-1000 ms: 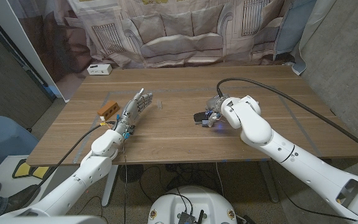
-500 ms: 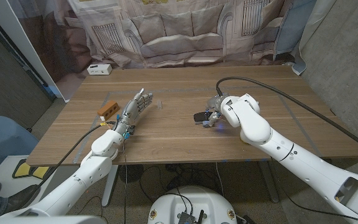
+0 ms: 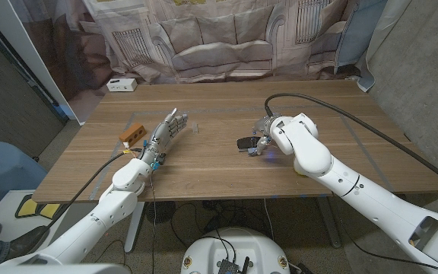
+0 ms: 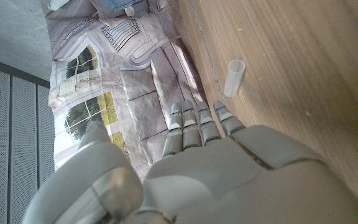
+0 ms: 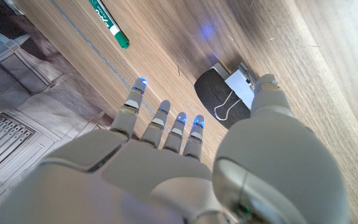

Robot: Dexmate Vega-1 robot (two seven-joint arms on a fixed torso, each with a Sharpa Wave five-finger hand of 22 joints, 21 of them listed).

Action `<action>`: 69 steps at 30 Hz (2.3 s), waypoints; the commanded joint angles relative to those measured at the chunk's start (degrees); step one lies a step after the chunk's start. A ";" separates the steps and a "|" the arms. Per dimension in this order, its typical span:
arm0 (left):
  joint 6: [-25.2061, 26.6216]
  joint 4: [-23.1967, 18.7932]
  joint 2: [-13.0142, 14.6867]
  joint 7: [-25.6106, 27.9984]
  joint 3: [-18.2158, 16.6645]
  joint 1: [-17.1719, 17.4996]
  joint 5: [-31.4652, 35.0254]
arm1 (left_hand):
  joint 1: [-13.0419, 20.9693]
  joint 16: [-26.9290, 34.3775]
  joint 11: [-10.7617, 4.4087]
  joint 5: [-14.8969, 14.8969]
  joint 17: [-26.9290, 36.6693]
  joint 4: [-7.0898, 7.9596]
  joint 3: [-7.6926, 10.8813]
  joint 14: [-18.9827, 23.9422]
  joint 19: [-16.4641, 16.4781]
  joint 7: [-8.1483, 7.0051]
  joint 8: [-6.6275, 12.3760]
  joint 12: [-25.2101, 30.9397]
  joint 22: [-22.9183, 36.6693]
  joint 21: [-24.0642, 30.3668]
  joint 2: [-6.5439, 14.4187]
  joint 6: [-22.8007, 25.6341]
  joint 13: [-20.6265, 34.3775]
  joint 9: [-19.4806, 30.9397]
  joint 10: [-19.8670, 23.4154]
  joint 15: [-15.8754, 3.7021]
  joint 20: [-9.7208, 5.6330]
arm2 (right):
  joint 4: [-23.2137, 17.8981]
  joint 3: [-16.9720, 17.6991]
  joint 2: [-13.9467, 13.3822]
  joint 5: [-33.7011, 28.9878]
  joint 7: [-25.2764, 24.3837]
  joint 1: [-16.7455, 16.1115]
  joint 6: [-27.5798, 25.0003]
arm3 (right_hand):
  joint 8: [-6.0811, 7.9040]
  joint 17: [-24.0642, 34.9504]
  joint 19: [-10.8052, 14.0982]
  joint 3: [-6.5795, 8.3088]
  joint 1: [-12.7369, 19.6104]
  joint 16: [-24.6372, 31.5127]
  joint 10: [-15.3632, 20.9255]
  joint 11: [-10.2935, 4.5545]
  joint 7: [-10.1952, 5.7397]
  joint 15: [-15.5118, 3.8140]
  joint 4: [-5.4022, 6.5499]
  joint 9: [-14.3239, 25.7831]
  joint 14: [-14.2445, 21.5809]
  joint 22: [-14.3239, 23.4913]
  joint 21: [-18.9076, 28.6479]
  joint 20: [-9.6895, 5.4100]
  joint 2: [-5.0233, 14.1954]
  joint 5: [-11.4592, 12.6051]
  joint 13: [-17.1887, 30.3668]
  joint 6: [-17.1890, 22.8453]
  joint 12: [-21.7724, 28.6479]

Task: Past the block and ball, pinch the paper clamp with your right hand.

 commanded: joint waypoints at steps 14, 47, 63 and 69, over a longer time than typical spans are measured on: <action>0.15 0.38 -0.28 0.16 0.18 -0.11 0.06 | 0.05 0.00 0.05 -0.08 0.09 -0.33 0.22 0.51 0.50 -0.10 -0.06 -0.19 0.12 -0.10 0.39 0.45 0.27 0.21 0.37 -0.05 0.18 | -1.87 1.70 -0.04 -0.36 1.91 -0.33 1.14 | 0.42 0.07 -0.92 -1.16 -2.78 0.06 -1.17 0.75 0.39 0.72 1.10 0.12 -1.98 0.21 -0.18 0.22 -0.46 0.78 -0.05 -1.19 0.20; 6.46 -4.36 1.97 3.06 1.75 -2.15 3.01 | 0.06 0.01 0.08 -0.10 0.09 -0.49 0.44 0.57 0.58 -0.12 -0.05 -0.17 0.12 -0.06 0.51 0.52 0.27 0.21 0.43 0.05 0.06 | -7.77 12.82 -2.53 11.80 -18.26 -10.36 -7.21 | 3.02 -0.32 -1.28 -0.30 -4.30 1.36 2.98 1.01 0.15 0.49 2.06 0.29 -1.29 0.16 0.06 -1.56 2.55 1.32 -0.40 5.48 2.19; 9.87 -8.77 2.05 11.12 2.78 -4.25 9.36 | 0.04 -0.01 0.33 -0.13 0.09 -0.63 0.47 0.57 0.75 0.01 -0.42 -0.21 0.11 -0.01 0.36 -0.53 0.27 0.20 0.33 -0.02 -0.07 | -6.81 17.57 -7.55 27.67 -37.41 -12.73 -8.12 | 3.01 -0.49 -1.49 0.06 -4.58 1.43 3.76 1.64 0.73 0.73 2.18 0.25 -1.28 0.15 0.12 -3.03 3.36 0.85 -0.48 6.09 2.29; 8.71 -10.15 2.04 11.35 2.64 -4.36 9.99 | 0.03 0.03 0.44 -0.13 0.09 -0.69 0.45 0.67 0.82 0.01 -0.41 -0.23 0.10 0.01 0.26 -0.63 0.27 0.20 0.29 -0.03 -0.05 | -5.92 18.27 -8.35 34.23 -43.40 -13.13 -7.84 | 3.01 -0.62 -1.59 0.15 -4.69 1.37 4.21 2.00 0.96 0.72 2.14 0.21 -1.41 0.14 0.13 -3.62 3.51 0.55 -0.51 6.43 2.36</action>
